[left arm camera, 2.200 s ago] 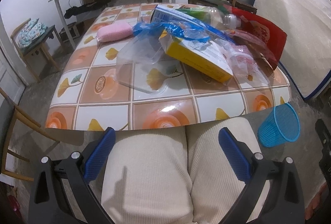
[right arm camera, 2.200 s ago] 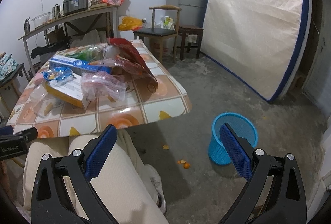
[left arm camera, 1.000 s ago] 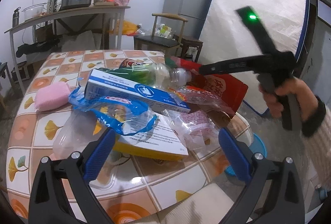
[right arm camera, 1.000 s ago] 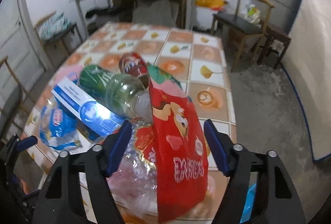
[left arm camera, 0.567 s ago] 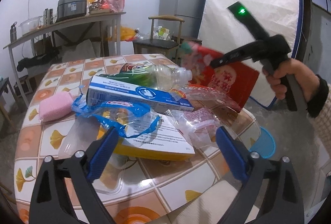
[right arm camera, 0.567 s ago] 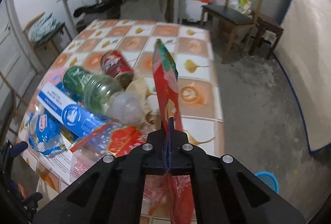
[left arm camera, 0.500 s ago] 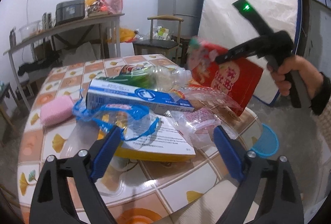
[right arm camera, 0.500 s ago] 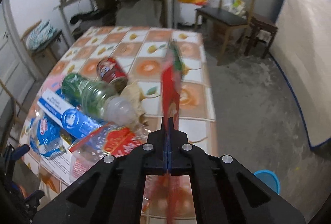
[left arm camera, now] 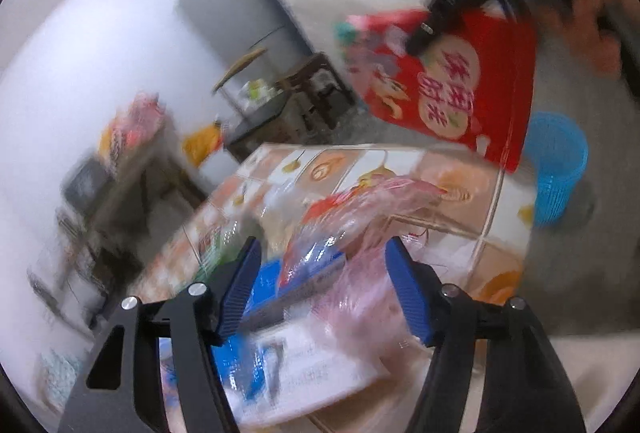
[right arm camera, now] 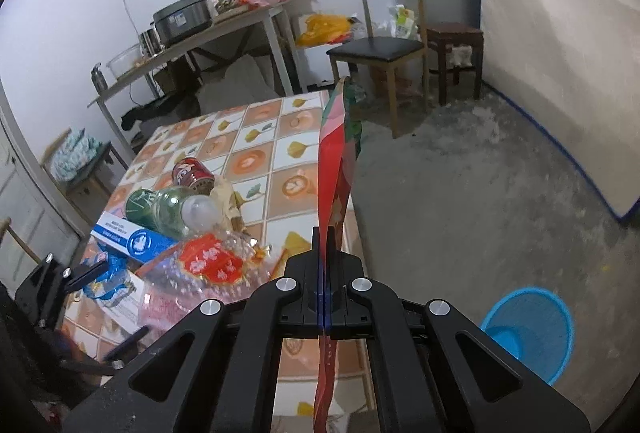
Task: Collect trash
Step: 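Carry the red snack bag and clear bag over the blue wastebasket with both grippers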
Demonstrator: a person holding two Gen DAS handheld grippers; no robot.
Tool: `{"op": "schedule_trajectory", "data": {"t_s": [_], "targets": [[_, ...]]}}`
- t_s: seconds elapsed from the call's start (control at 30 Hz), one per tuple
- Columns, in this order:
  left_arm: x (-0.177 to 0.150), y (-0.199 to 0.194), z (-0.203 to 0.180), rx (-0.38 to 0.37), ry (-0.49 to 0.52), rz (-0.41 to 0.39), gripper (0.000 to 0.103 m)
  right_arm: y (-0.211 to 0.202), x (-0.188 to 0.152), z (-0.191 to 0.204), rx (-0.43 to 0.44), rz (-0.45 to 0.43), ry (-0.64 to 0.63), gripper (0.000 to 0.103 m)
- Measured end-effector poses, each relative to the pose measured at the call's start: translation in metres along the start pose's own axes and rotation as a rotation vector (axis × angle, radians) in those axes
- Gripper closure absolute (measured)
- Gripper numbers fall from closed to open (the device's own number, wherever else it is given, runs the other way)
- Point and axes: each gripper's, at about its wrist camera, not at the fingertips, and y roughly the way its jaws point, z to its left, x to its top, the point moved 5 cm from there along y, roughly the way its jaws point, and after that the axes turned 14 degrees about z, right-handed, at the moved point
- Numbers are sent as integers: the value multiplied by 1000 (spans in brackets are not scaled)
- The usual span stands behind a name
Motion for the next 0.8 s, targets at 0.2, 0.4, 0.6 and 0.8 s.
{"op": "schedule_trajectory", "data": {"t_s": [0.2, 0.4, 0.6, 0.8], "targets": [[18, 41, -40, 149, 332, 39, 40, 6, -13, -15, 53, 4, 58, 103], [23, 65, -53, 232, 489, 101, 54, -2, -17, -25, 96, -14, 79, 103], [34, 72, -45, 308, 527, 90, 91, -10, -25, -31, 106, -41, 94, 103], [46, 53, -28, 411, 520, 5, 97, -25, -30, -30, 98, -78, 88, 103]]}}
